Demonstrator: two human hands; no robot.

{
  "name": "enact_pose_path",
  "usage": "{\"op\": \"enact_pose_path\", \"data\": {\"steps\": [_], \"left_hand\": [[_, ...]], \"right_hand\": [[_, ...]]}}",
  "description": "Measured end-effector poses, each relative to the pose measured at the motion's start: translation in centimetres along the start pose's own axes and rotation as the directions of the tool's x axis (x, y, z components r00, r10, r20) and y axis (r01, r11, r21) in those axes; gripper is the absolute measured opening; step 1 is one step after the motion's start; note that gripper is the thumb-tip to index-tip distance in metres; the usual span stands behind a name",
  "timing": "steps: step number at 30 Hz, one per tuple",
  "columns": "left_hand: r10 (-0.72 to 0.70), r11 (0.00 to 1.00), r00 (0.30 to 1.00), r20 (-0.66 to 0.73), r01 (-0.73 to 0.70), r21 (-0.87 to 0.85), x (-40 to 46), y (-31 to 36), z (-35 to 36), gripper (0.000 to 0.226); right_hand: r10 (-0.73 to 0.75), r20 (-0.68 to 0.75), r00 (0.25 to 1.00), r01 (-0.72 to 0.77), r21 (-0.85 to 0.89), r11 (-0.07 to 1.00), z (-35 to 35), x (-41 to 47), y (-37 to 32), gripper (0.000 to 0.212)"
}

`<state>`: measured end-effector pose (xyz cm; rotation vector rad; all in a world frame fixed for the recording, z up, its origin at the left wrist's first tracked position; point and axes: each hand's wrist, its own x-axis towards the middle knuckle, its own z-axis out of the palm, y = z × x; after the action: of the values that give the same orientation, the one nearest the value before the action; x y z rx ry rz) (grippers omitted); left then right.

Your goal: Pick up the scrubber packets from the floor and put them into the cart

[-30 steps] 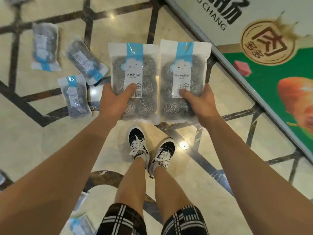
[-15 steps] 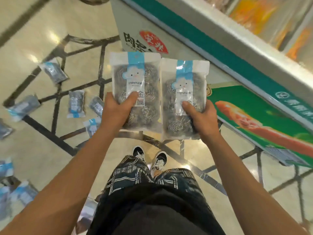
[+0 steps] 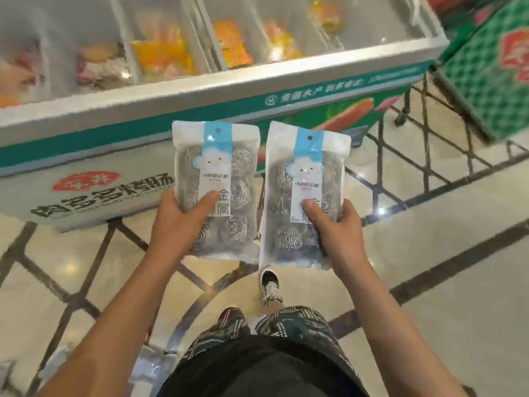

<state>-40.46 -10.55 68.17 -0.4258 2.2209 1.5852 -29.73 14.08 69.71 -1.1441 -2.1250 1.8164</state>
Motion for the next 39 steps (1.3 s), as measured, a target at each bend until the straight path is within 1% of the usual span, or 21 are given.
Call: {"op": "enact_pose_path", "data": {"steps": [4, 5, 7, 8, 10, 12, 14, 16, 18, 19, 21, 24, 25, 26, 28, 29, 32, 33, 36, 38, 39], "left_hand": [[0.103, 0.99, 0.968, 0.23, -0.122, 0.07, -2.7, 1.2, 6.4, 0.047], [0.118, 0.985, 0.943, 0.31, -0.15, 0.082, -3.6, 1.2, 8.7, 0.046], [0.125, 0.98, 0.896, 0.427, -0.179, 0.089, -5.2, 0.9, 11.7, 0.044], [0.117, 0.973, 0.859, 0.499, -0.2, 0.117, -6.5, 0.7, 13.8, 0.045], [0.108, 0.946, 0.769, 0.63, -0.274, 0.172, -9.9, 0.5, 18.4, 0.053], [0.084, 0.913, 0.66, 0.746, -0.351, 0.207, -13.9, 0.6, 22.8, 0.058], [0.052, 0.884, 0.539, 0.84, -0.416, 0.213, -18.5, 0.4, 27.1, 0.053], [0.053, 0.837, 0.425, 0.904, -0.512, 0.191, -23.8, -0.1, 31.4, 0.051], [0.044, 0.785, 0.322, 0.946, -0.597, 0.167, -29.0, -0.9, 35.6, 0.058], [0.032, 0.765, 0.267, 0.963, -0.627, 0.148, -31.8, -1.5, 37.7, 0.058], [0.003, 0.741, 0.162, 0.987, -0.663, 0.107, -37.1, -2.8, 41.4, 0.047], [-0.047, 0.685, 0.037, 0.998, -0.726, 0.059, -44.5, -5.5, 45.9, 0.026], [-0.066, 0.669, -0.009, 0.998, -0.742, 0.037, -46.6, -6.3, 47.3, 0.025], [-0.083, 0.653, -0.052, 0.995, -0.758, 0.015, -48.6, -7.2, 48.6, 0.031], [-0.121, 0.611, -0.114, 0.986, -0.792, -0.017, -52.3, -8.9, 50.9, 0.058], [-0.155, 0.592, -0.146, 0.977, -0.806, -0.026, -53.9, -9.8, 52.1, 0.063], [-0.255, 0.555, -0.207, 0.945, -0.831, -0.033, -58.8, -12.6, 55.6, 0.056], [-0.278, 0.539, -0.228, 0.933, -0.841, -0.045, -60.3, -13.5, 56.9, 0.055], [-0.342, 0.51, -0.306, 0.888, -0.855, -0.099, -64.9, -16.5, 61.3, 0.055], [-0.38, 0.483, -0.348, 0.857, -0.865, -0.137, -68.2, -18.5, 64.4, 0.051], [-0.412, 0.47, -0.371, 0.832, -0.869, -0.154, -70.1, -19.5, 65.9, 0.052]], "right_hand": [[0.071, -0.236, 0.969, -0.049, 0.095, 0.994, -6.3, -4.6, 3.4, 0.037], [0.102, -0.306, 0.947, -0.067, 0.121, 0.99, -8.3, -6.1, 4.5, 0.039], [0.156, -0.376, 0.914, -0.107, 0.149, 0.983, -10.7, -8.4, 6.4, 0.043], [0.191, -0.435, 0.88, -0.122, 0.182, 0.976, -12.6, -10.0, 7.6, 0.044], [0.261, -0.561, 0.785, -0.123, 0.273, 0.954, -16.6, -13.6, 10.2, 0.041], [0.324, -0.672, 0.666, -0.105, 0.345, 0.933, -20.1, -17.7, 12.6, 0.034], [0.387, -0.744, 0.545, -0.065, 0.423, 0.904, -23.3, -22.1, 14.8, 0.037], [0.443, -0.785, 0.434, 0.0, 0.492, 0.871, -26.5, -26.4, 17.1, 0.034], [0.491, -0.807, 0.327, 0.04, 0.531, 0.846, -29.5, -30.2, 19.7, 0.026], [0.512, -0.815, 0.272, 0.061, 0.546, 0.836, -31.0, -32.1, 20.8, 0.027], [0.543, -0.825, 0.158, 0.11, 0.561, 0.821, -33.4, -35.4, 23.3, 0.041], [0.577, -0.816, 0.028, 0.157, 0.574, 0.804, -36.4, -39.7, 26.8, 0.059], [0.596, -0.803, -0.02, 0.185, 0.583, 0.791, -37.2, -40.8, 27.5, 0.069], [0.612, -0.788, -0.06, 0.216, 0.588, 0.779, -37.9, -41.8, 28.5, 0.079], [0.641, -0.757, -0.126, 0.262, 0.597, 0.758, -39.2, -43.5, 30.6, 0.092], [0.66, -0.735, -0.153, 0.285, 0.607, 0.742, -39.8, -44.3, 30.9, 0.09], [0.697, -0.683, -0.221, 0.352, 0.61, 0.71, -41.4, -46.2, 33.5, 0.053], [0.706, -0.66, -0.258, 0.365, 0.61, 0.703, -42.2, -46.6, 34.0, 0.047], [0.753, -0.557, -0.352, 0.403, 0.636, 0.659, -44.6, -47.4, 36.9, 0.053], [0.757, -0.508, -0.411, 0.413, 0.636, 0.652, -46.7, -47.6, 38.5, 0.048], [0.756, -0.483, -0.442, 0.425, 0.63, 0.65, -47.9, -47.8, 39.2, 0.051]]}}
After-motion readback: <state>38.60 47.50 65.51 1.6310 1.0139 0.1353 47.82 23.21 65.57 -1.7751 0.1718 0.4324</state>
